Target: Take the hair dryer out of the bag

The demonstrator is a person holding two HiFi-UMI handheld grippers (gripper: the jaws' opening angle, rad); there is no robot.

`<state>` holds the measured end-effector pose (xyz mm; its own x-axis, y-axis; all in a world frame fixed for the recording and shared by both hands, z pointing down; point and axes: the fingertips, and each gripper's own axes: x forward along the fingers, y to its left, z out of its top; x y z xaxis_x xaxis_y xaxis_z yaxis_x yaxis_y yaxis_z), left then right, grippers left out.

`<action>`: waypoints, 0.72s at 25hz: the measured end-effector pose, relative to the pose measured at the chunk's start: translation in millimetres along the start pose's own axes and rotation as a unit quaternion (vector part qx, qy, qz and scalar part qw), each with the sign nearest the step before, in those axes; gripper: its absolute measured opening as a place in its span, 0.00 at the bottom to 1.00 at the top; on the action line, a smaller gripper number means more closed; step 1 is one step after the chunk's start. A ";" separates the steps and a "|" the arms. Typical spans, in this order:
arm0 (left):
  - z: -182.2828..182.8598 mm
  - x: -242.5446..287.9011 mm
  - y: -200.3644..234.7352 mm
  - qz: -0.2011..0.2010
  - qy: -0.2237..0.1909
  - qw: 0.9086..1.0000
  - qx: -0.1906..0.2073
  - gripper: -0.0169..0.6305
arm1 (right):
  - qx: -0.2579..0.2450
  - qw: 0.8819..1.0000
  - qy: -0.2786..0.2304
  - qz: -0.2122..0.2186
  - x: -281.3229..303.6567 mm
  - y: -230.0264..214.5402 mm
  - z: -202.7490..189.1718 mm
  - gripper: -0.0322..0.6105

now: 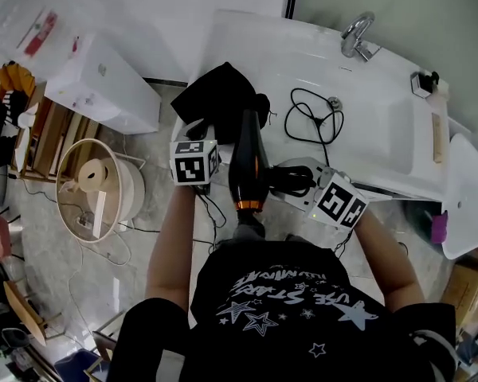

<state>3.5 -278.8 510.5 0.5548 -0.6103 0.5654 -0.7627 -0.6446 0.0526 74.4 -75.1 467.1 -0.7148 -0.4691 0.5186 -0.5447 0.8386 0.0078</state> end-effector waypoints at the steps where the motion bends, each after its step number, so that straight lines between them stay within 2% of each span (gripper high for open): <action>1: -0.7 -2.1 -1.2 0.006 -0.001 1.000 0.000 0.05 | -0.003 1.000 -0.004 0.000 -3.9 1.8 0.1 0.33; 5: -4.2 -8.7 -5.8 0.023 -0.006 1.000 0.008 0.06 | -0.002 1.000 -0.025 -0.012 -21.8 4.7 -0.6 0.33; 12: -11.3 -21.7 -37.0 0.023 -0.004 0.999 0.025 0.14 | 0.010 0.997 -0.060 -0.044 -58.6 -0.6 -1.1 0.33; 15: -16.4 -26.7 -52.7 0.019 -0.002 0.999 0.030 0.21 | 0.011 0.996 -0.071 -0.055 -71.2 -0.8 -1.8 0.33; 18: -22.0 -33.4 -66.6 0.014 -0.008 0.999 0.031 0.35 | 0.013 0.995 -0.079 -0.064 -81.3 0.1 -3.0 0.33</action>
<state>28.4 -205.3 506.2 0.5385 -0.6358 0.5529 -0.7566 -0.6537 -0.0149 133.7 -36.0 427.5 -0.6977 -0.6112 0.3737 -0.6453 0.7627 0.0425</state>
